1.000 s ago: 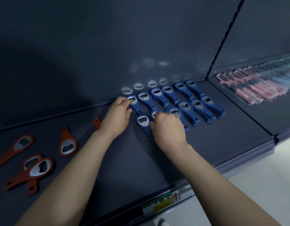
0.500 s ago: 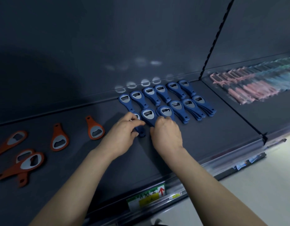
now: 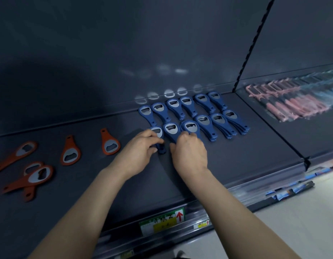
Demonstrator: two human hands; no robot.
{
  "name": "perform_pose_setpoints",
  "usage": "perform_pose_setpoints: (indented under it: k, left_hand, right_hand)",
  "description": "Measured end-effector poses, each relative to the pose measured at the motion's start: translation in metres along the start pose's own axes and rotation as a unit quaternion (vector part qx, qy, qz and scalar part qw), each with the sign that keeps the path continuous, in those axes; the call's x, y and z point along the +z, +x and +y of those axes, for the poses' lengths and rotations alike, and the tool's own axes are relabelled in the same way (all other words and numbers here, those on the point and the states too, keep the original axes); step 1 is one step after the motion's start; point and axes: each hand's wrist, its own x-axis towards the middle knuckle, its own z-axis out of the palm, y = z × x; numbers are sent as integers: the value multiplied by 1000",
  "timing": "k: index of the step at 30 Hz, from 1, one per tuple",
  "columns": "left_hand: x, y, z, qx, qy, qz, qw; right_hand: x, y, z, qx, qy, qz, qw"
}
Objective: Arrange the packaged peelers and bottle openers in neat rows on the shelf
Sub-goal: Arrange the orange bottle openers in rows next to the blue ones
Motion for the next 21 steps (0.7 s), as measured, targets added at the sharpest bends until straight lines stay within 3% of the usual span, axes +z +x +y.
perform_pose_setpoints:
  k: [5,9,12,16,21]
  left_hand:
    - [-13,-19,-6,-69,15,98,993]
    - [-32,-49,-21,-157,77,153,973]
    - [-43,-79,-35,-234,156,178,943]
    - [-54,-112,-55,-346,222,194,891]
    - [-55,-120,-67,-319,197,159,913]
  right_hand:
    - [-6,0,-9,-109,4,47,993]
    - [2,-5,-36,-198,41,-11,979]
    - [14,-9,-56,-238,48,-51,969]
    - [31,-9,-78,-252,31,-44,966]
    - [45,-4,-94,-235,0,-27,972]
